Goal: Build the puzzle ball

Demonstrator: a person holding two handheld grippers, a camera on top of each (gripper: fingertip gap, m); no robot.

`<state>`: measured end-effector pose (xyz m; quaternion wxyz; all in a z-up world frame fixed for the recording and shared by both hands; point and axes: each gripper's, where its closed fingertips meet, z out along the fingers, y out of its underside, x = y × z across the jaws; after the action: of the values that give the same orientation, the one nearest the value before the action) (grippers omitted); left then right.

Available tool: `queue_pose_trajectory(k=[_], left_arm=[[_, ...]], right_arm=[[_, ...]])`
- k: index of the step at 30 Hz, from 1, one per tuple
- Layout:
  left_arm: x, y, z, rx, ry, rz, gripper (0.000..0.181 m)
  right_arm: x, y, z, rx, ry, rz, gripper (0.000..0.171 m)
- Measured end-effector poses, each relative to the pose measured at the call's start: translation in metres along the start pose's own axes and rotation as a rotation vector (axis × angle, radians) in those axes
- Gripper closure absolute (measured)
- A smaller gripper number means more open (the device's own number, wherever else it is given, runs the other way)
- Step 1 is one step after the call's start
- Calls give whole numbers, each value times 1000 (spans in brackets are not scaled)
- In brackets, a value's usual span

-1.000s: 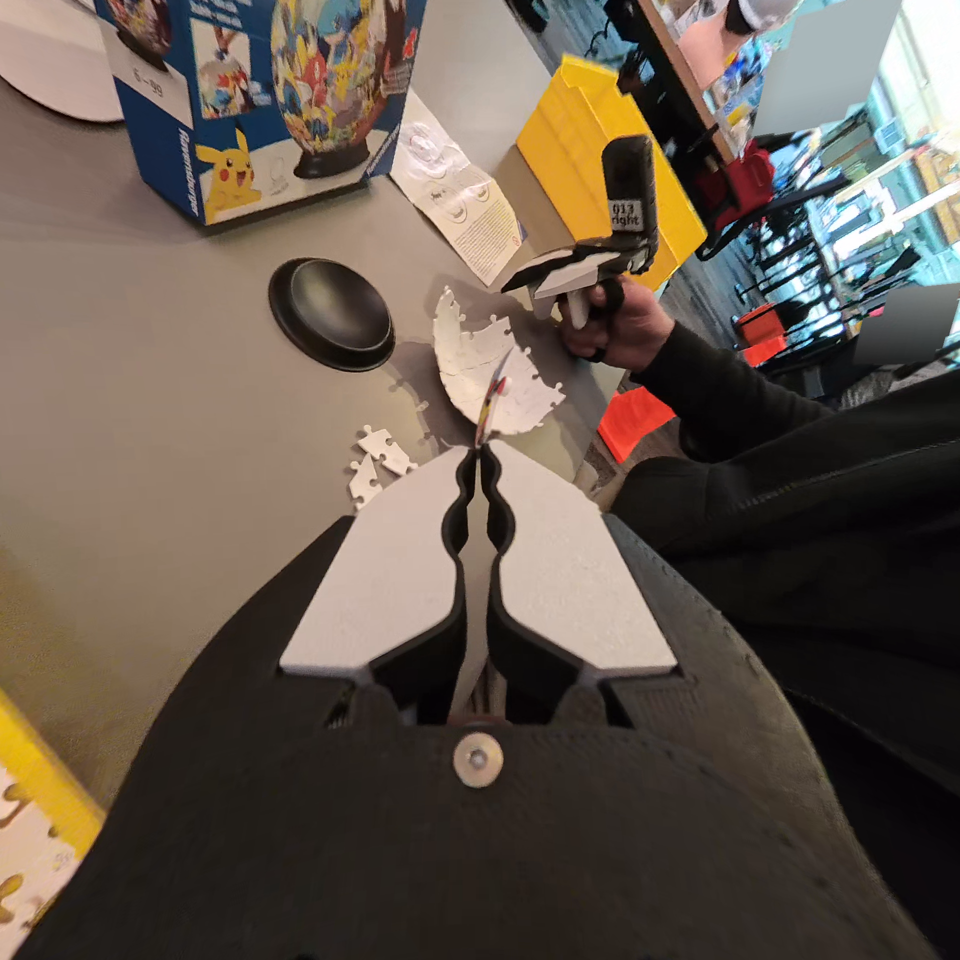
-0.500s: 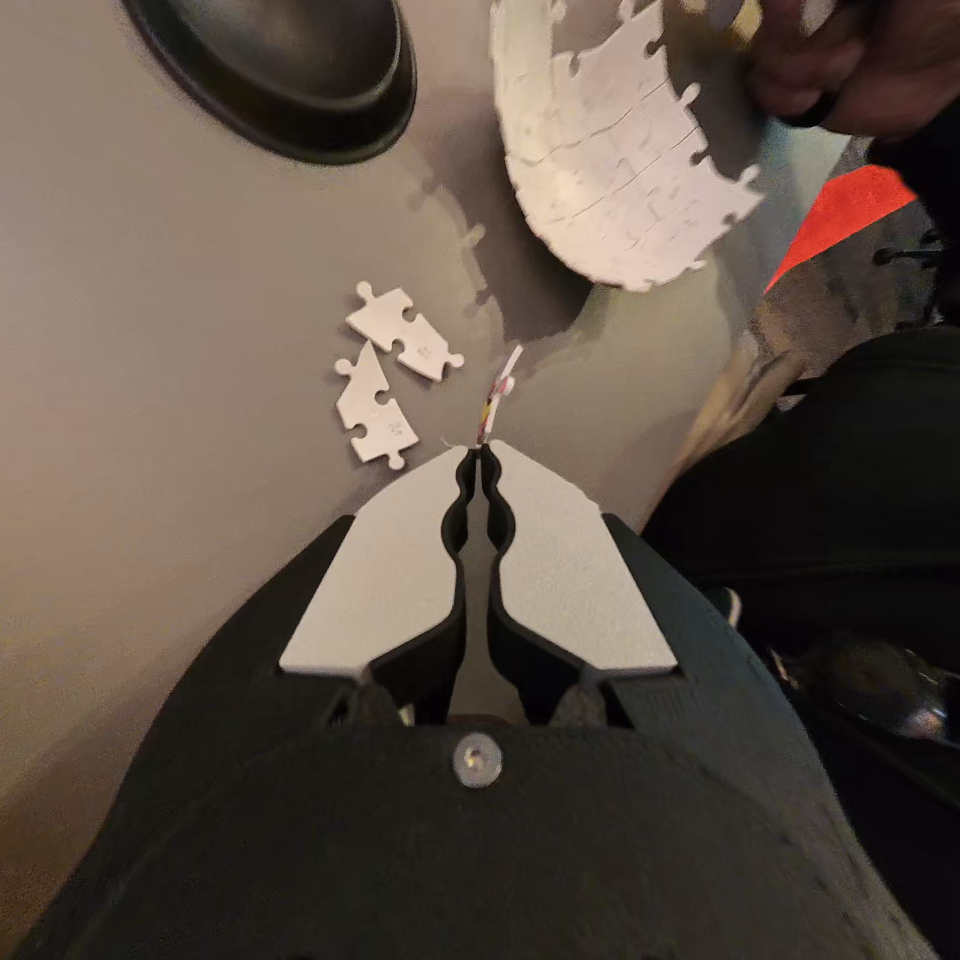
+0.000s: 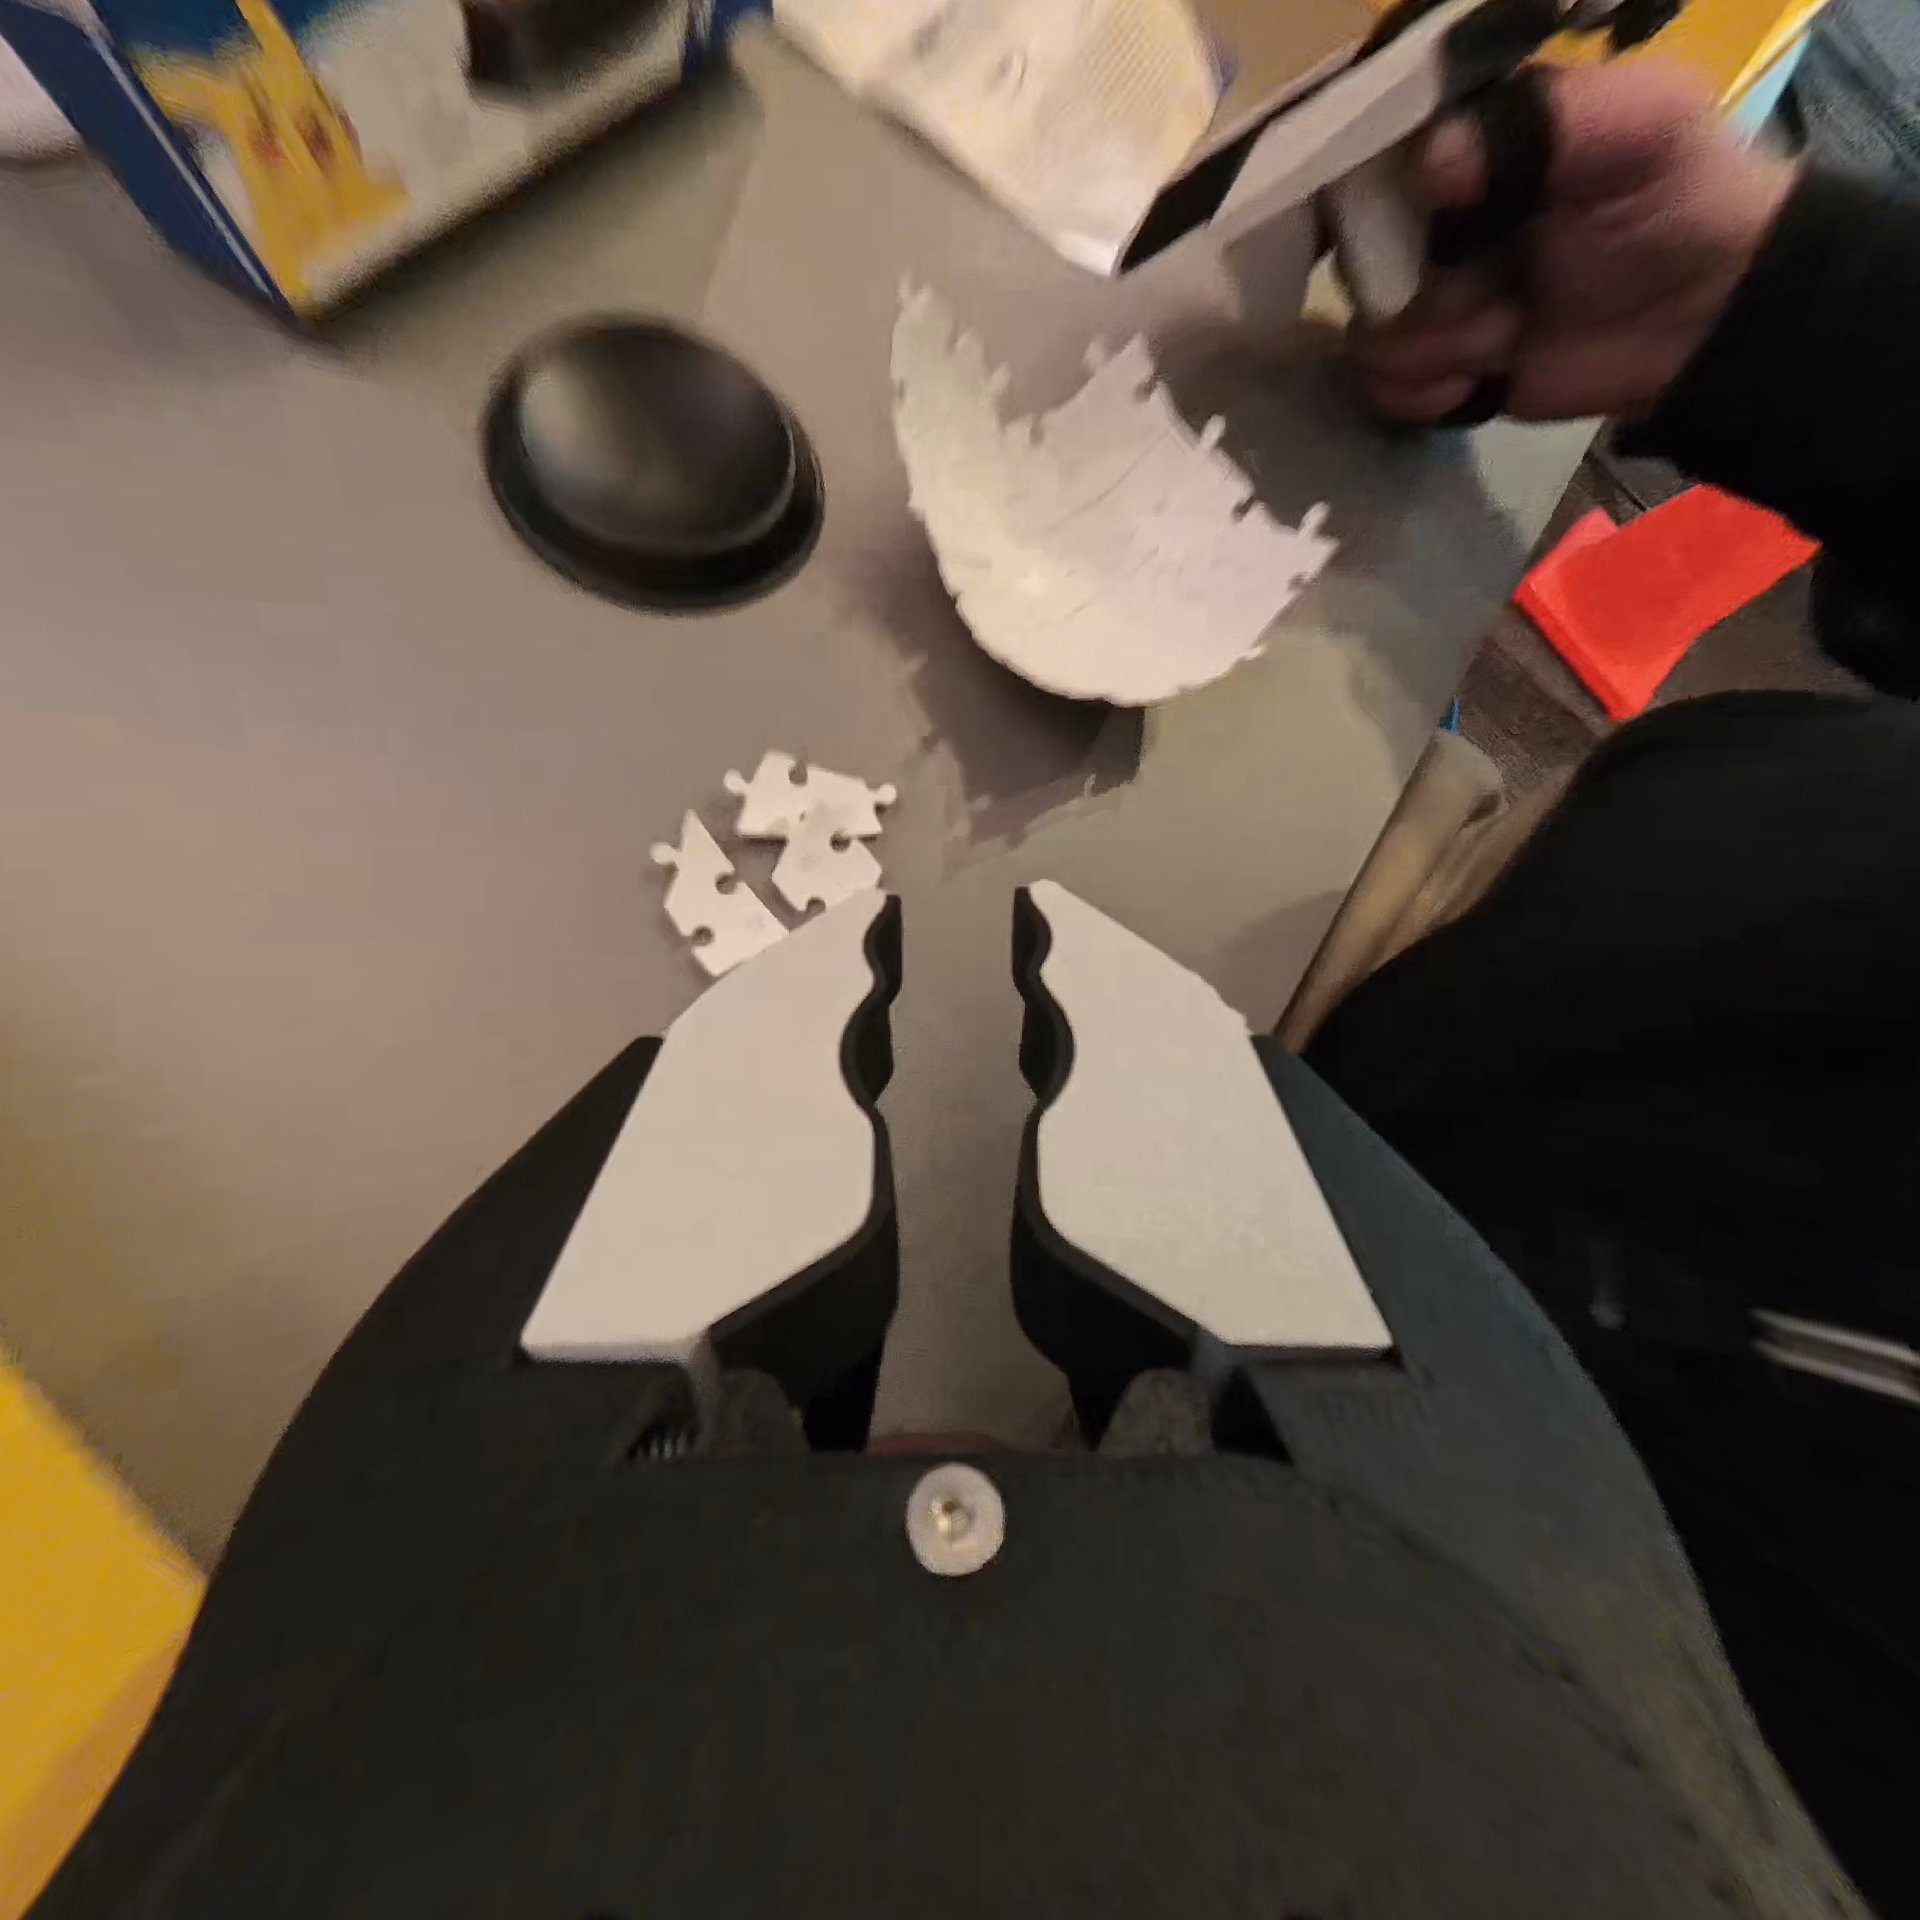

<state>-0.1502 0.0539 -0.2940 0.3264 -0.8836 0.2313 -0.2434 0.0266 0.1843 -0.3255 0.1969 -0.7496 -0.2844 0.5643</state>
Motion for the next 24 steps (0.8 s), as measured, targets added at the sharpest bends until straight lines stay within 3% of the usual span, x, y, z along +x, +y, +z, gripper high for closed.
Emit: queue_pose_trajectory(k=[1, 3, 6, 8, 11, 15, 17, 24], left_arm=[[3, -9, -17, 36, -15, 30, 163], [6, -24, -59, 133, -44, 92, 165], [-45, -16, -132, 168, -285, 80, 165], [-90, 12, -171, 112, -427, 19, 159], [-152, 81, -202, -100, -580, -73, 150], [-191, 136, -194, -260, -543, -165, 149], [-207, 161, -191, -418, -577, -206, 145], [-226, 182, -177, -631, -553, -318, 139]], right_arm=[[0, 0, 0, 0, 1, 0, 132], [0, 0, 0, 0, 2, 1, 132], [1, 0, 0, 0, 4, 0, 132], [1, 0, 1, -4, 5, 0, 132], [1, 1, 1, -5, 8, -3, 132], [1, 1, 1, -7, 12, -2, 132], [2, 1, 1, -6, 14, -2, 132], [1, 1, 1, -3, 10, 0, 132]])
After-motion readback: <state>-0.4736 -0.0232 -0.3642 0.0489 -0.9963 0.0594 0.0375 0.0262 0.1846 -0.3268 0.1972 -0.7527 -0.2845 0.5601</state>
